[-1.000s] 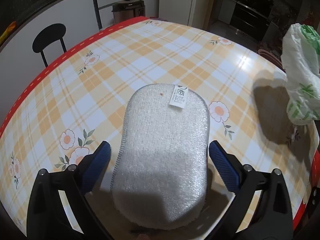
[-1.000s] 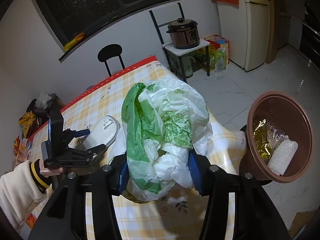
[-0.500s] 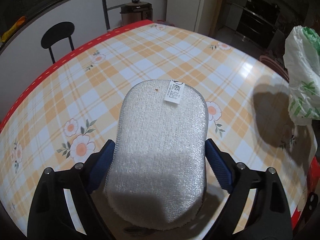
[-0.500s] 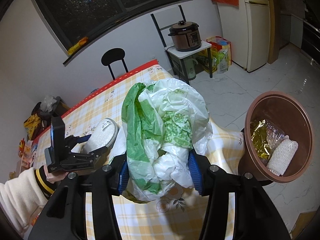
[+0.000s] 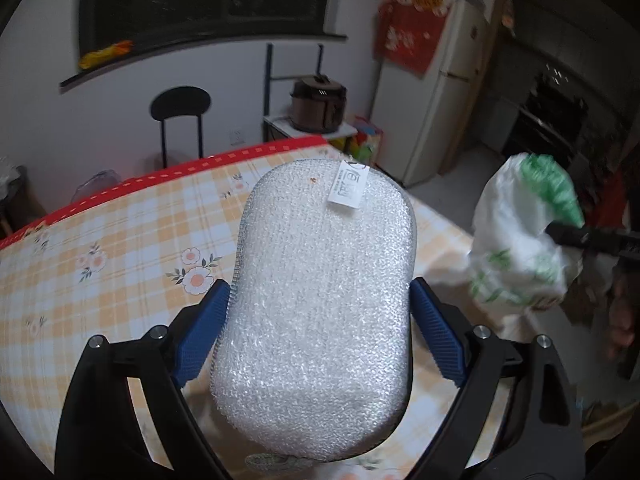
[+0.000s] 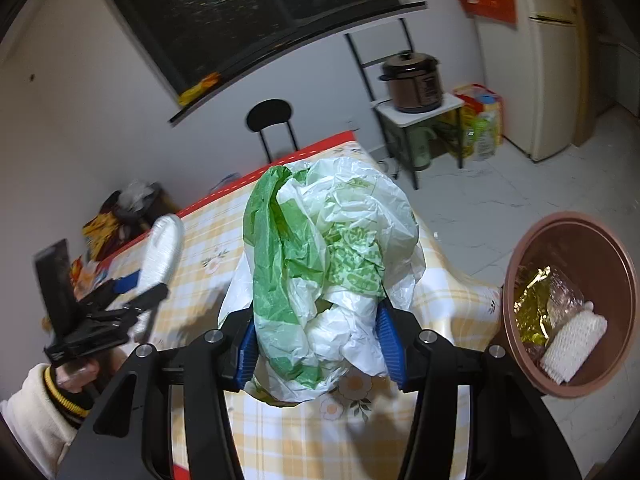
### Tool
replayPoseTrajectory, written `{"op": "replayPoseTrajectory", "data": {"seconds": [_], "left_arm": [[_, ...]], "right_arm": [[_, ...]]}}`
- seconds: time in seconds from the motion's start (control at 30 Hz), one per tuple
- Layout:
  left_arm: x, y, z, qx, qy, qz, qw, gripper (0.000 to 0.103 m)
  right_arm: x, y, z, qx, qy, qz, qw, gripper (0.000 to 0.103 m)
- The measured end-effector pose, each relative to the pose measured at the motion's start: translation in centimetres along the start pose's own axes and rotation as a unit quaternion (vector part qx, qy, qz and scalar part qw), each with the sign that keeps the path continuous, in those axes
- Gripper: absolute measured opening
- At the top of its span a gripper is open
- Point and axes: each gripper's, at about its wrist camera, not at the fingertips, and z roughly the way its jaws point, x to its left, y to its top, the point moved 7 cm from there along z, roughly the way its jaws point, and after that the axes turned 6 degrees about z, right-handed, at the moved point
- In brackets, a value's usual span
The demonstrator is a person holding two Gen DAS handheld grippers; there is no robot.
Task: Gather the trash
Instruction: 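Carry the bag over the brown bin and open the right tool while the left tool holds the tray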
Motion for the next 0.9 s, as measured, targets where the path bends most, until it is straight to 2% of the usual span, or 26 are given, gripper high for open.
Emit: {"op": "replayPoseTrajectory", "data": {"seconds": [0.13,0.23,0.47,0.73,0.9], "left_arm": [[-3.2,0.8,-4.1,-0.031,0.019,-0.031,0.9989,0.089],[-6.0,1.3,-5.7,-0.044,0.034,-0.048,0.9973,0.089],[-13.3,2.9,-7.2,-0.066,0.042,-0.066,0.9947,0.089],[-19.8,4.3,-5.5,-0.072,0.016,-0.071,0.9947,0.089],[-22.1,5.2,-4.2,-0.069,0.002,-0.064,0.9955,0.089]], "right_arm": [[-0.5,0.9,-1.8,0.007,0.019,-0.019,1.000,0.051],[-1.6,2.0,-3.8,0.002,0.029,-0.042,0.999,0.051],[-7.2,4.4,-7.2,-0.013,0.028,-0.040,0.999,0.051],[-16.9,6.2,-10.1,-0.029,-0.036,-0.014,0.999,0.051],[-21.7,6.4,-9.4,-0.017,-0.081,0.003,0.997,0.052]]}}
